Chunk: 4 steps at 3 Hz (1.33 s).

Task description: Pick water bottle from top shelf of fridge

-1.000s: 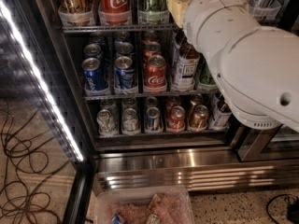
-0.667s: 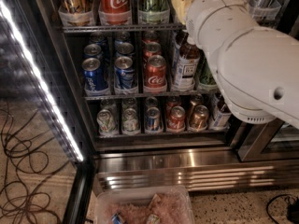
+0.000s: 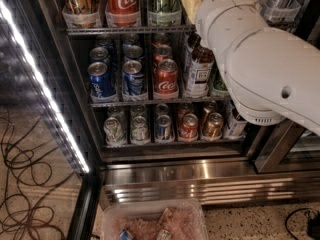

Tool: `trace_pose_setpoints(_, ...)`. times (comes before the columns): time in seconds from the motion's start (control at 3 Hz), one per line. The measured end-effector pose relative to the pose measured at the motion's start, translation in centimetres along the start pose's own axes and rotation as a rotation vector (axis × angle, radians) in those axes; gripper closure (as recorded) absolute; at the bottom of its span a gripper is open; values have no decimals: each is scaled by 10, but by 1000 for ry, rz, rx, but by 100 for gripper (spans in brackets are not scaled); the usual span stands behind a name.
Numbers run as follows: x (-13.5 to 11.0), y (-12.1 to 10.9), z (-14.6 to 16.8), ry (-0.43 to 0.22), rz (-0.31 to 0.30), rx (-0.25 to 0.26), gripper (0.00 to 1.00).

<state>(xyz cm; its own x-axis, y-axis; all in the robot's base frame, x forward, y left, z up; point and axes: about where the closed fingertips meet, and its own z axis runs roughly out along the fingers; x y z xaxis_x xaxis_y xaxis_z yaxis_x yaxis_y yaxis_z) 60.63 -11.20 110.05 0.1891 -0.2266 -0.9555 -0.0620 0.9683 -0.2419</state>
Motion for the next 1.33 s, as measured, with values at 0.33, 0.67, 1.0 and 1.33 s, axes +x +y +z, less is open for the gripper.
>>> trace_pose_setpoints(0.33,0,4,11,-14,5,-1,40)
trace_pose_setpoints(0.67,2,5,24,-28,9,8,40)
trace_pose_setpoints(1.0,4,2,33,-31,-1,24,40)
trace_pose_setpoints(1.33,11,-4,36,-16,-13,49,41)
